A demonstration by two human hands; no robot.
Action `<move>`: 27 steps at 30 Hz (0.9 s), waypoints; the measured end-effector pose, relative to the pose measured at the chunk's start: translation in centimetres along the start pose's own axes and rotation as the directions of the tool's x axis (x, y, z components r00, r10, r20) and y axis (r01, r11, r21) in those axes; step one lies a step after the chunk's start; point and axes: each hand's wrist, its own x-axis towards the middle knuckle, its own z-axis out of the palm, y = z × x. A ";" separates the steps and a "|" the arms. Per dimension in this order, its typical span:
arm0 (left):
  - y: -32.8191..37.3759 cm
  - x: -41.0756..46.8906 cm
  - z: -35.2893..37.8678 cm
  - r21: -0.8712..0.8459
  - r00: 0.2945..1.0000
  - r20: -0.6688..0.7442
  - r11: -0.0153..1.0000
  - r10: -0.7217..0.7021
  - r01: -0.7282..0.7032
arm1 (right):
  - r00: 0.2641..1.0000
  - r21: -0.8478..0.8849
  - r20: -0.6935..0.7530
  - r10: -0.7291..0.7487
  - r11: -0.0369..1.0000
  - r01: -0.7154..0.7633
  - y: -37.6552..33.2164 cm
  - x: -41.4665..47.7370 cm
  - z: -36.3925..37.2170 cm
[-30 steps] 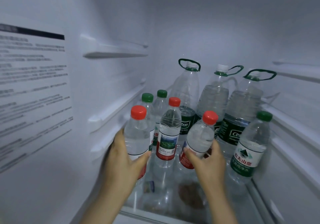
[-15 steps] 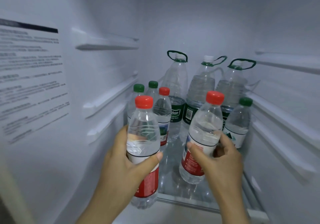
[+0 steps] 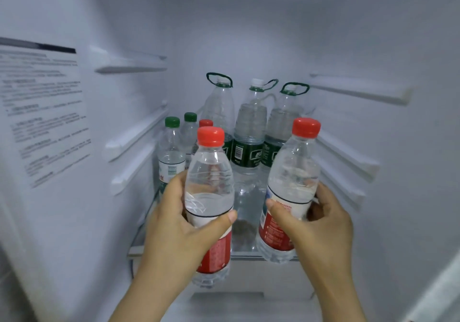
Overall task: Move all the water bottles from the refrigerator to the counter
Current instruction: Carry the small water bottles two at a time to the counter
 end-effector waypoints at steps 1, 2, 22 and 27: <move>0.3 -0.2 -0.1 -0.010 1.000 0.020 1.000 0.006 -0.006 | 1.000 -0.005 -0.020 -0.006 1.000 0.006 -0.6 -0.6 -0.3; 0.6 -0.4 -0.1 -0.019 0.999 0.046 1.000 0.011 -0.010 | 0.999 -0.018 -0.039 -0.015 1.000 0.014 -1.2 -1.2 -0.6; 8.3 -10.0 2.8 -0.451 0.799 0.520 0.891 0.303 -0.044 | 0.886 -0.325 -0.434 -0.163 0.945 0.014 -13.9 -16.0 -10.0; 11.2 -13.2 4.6 -0.541 0.717 0.583 0.841 0.382 -0.009 | 0.831 -0.402 -0.503 -0.236 0.915 0.017 -16.2 -19.1 -12.8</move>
